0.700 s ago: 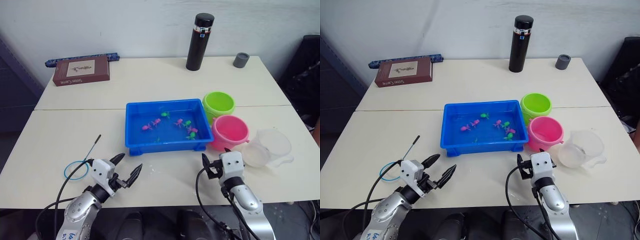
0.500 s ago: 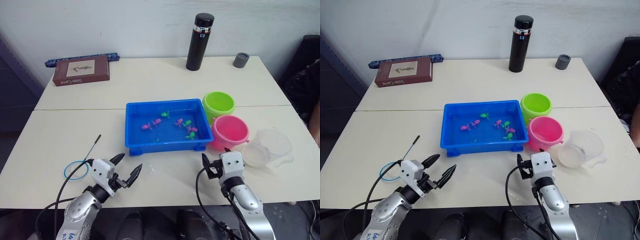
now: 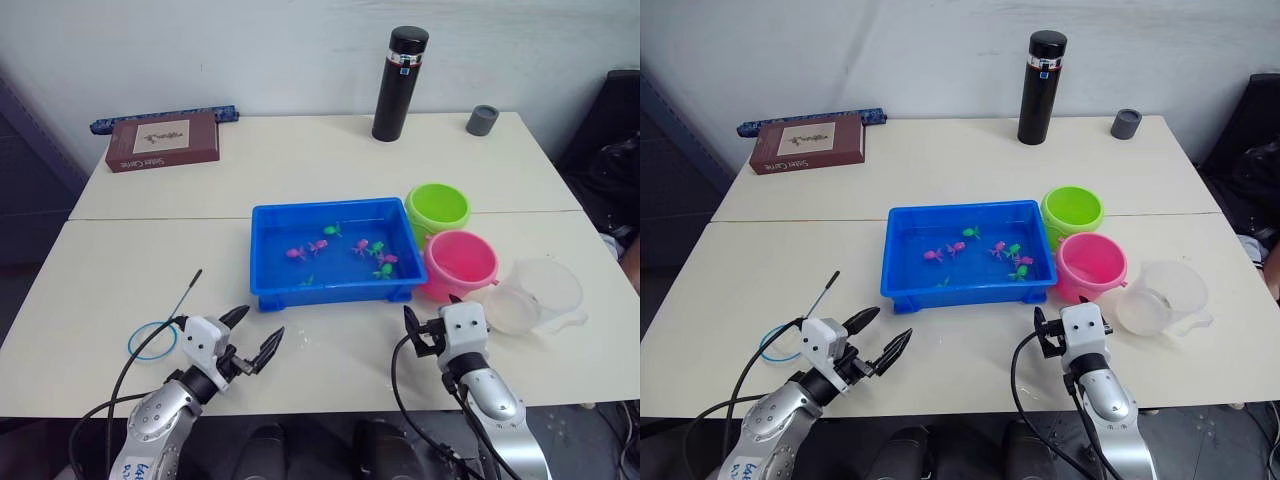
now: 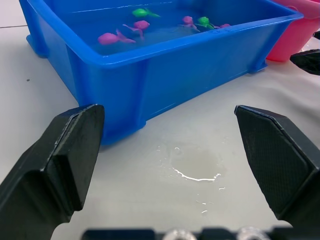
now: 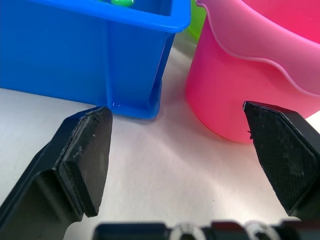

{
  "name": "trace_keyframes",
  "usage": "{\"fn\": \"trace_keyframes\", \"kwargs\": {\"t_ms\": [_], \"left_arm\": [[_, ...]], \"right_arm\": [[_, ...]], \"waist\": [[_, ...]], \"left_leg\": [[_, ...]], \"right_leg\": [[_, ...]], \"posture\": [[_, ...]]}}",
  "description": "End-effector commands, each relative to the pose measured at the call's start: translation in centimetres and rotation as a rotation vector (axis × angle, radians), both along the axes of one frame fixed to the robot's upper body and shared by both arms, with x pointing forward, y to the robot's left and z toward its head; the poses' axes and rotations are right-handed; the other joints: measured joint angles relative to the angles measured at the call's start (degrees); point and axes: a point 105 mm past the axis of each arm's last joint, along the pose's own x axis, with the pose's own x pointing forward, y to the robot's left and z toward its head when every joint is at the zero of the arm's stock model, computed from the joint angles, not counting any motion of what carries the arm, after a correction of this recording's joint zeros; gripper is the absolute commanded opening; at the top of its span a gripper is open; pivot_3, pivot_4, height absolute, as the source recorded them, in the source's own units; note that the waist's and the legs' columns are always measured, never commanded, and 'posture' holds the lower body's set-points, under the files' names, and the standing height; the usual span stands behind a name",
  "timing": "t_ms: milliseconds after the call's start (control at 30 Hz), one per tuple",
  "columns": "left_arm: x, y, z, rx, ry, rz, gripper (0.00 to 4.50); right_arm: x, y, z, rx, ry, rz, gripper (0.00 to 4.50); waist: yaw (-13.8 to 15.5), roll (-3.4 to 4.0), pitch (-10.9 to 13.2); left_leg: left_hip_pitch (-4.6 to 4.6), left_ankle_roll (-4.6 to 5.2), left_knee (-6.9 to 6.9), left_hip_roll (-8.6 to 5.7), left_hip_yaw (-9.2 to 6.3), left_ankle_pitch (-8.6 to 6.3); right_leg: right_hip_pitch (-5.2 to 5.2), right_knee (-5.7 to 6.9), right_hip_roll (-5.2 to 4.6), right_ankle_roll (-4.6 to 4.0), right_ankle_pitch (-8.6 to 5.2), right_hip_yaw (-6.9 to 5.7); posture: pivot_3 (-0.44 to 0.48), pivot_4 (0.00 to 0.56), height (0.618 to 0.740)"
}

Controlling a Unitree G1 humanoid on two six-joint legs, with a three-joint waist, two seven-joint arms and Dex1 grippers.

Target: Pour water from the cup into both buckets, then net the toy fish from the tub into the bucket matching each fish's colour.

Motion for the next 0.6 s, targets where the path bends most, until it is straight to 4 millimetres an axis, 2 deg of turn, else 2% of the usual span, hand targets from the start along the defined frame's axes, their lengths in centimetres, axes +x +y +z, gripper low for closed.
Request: {"fn": "trace_keyframes", "kwargs": {"t_ms": [33,433,600], "left_arm": [[-0.1,-0.5,1.3,0.001,-0.045,-0.024,4.5],[-0.1,-0.9,4.2,0.016,-0.123,-0.157,4.5],[0.2,-2.1,7.6,0.017,-0.204,-0.252,4.5]], "right_arm": [[-0.2,0.0,0.9,-0.016,-0.037,0.003,4.44],[-3.3,-0.9,3.6,-0.081,-0.079,0.048,4.44],[-4.1,-0.1,5.9,-0.126,-0.151,0.08,4.44]], "waist": [[0.0,0.0,0.0],[0.1,0.0,0.0],[0.2,0.0,0.0]], "left_leg": [[0.0,0.0,0.0,0.0,0.0,0.0],[0.0,0.0,-0.01,0.01,-0.01,0.0],[0.0,0.0,-0.01,0.02,-0.03,0.0]], "right_leg": [[0.0,0.0,0.0,0.0,0.0,0.0],[0.02,-0.02,0.0,-0.11,-0.06,0.0],[0.02,0.0,0.01,-0.09,-0.05,-0.01]], "posture": [[0.0,0.15,0.74],[0.0,0.15,0.74],[0.0,0.15,0.74]]}}
